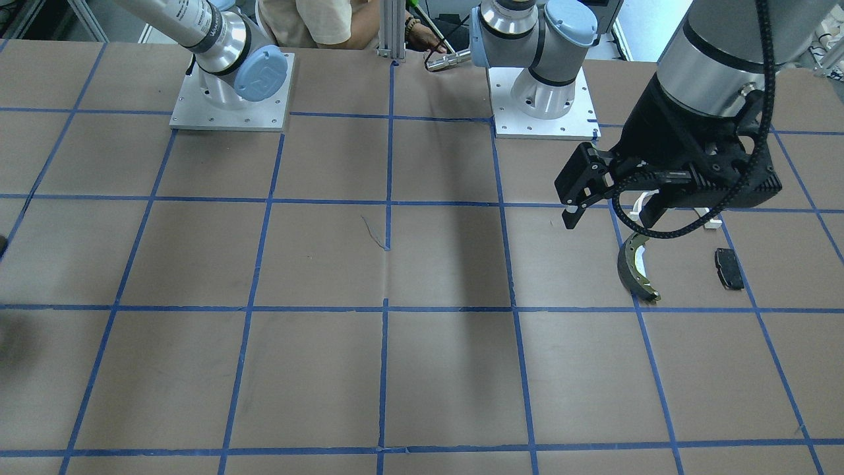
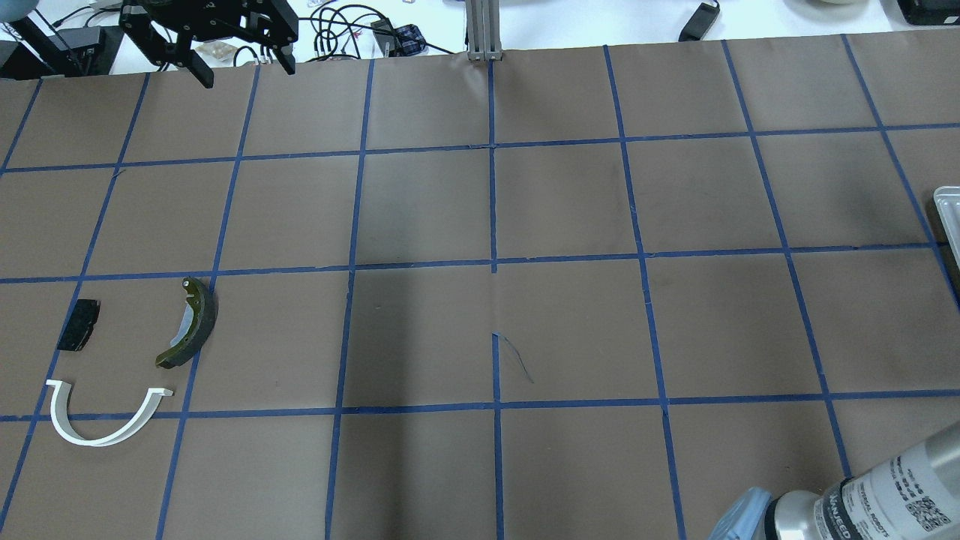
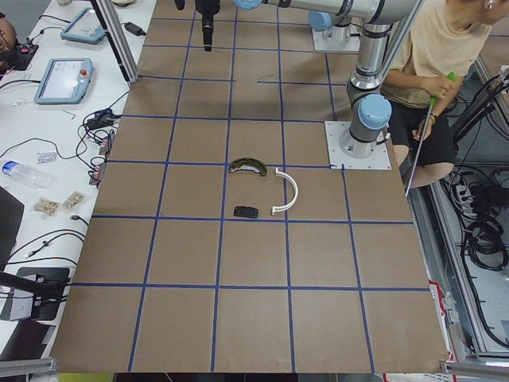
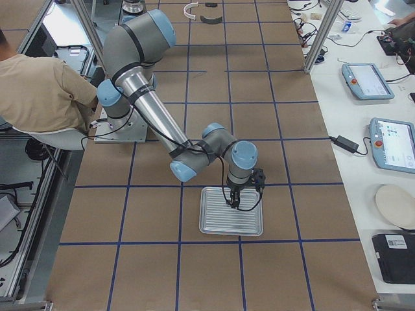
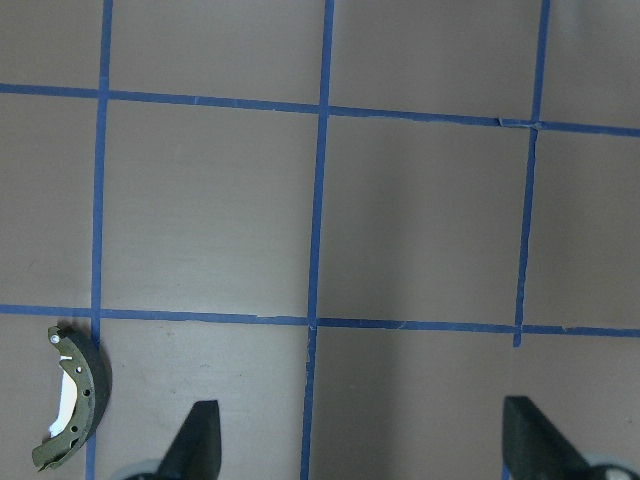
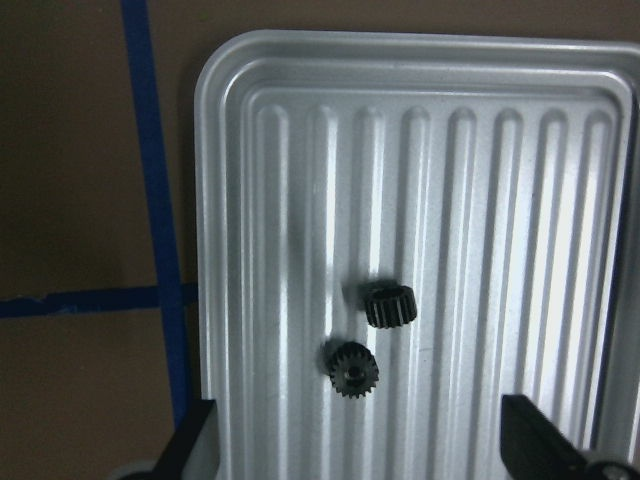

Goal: Place bearing gear from tray to pile

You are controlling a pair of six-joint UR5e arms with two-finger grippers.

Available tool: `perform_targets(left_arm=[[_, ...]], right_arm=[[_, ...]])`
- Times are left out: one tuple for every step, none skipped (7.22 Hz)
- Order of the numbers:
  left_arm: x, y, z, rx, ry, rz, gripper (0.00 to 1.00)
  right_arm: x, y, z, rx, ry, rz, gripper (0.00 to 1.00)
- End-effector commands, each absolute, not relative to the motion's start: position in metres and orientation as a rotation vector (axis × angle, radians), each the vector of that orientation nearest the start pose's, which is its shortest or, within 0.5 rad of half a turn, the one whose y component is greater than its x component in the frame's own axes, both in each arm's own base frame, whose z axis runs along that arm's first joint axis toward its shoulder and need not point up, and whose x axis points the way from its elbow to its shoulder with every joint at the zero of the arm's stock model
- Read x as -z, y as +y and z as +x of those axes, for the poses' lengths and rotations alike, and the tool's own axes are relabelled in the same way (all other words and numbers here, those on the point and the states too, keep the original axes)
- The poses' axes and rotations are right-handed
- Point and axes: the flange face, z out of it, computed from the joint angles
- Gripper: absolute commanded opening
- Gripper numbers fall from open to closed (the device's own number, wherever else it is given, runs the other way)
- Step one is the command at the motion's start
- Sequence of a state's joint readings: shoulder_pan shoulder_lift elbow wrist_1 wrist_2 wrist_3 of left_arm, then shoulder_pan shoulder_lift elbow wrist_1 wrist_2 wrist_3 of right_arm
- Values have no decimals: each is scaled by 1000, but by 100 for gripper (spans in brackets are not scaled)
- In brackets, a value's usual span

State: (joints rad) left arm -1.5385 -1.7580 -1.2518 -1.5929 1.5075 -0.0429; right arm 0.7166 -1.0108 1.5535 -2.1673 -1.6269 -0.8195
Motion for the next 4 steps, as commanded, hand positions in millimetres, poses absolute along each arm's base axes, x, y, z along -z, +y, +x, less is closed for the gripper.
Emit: perform_targets(left_arm=[[-544, -582, -121, 176, 3198, -115, 100], [-544, -582, -121, 176, 3198, -115, 100], [-543, -582, -121, 171, 3198, -115, 100], [-543, -582, -121, 174, 3198, -115, 100]], right_arm=[[-193, -535, -436, 4, 3224, 45, 98], [-190, -535, -436, 23, 3234, 55, 96], [-188, -535, -436, 23, 3230, 53, 92], [-189, -535, -436, 20, 3238, 46, 83]])
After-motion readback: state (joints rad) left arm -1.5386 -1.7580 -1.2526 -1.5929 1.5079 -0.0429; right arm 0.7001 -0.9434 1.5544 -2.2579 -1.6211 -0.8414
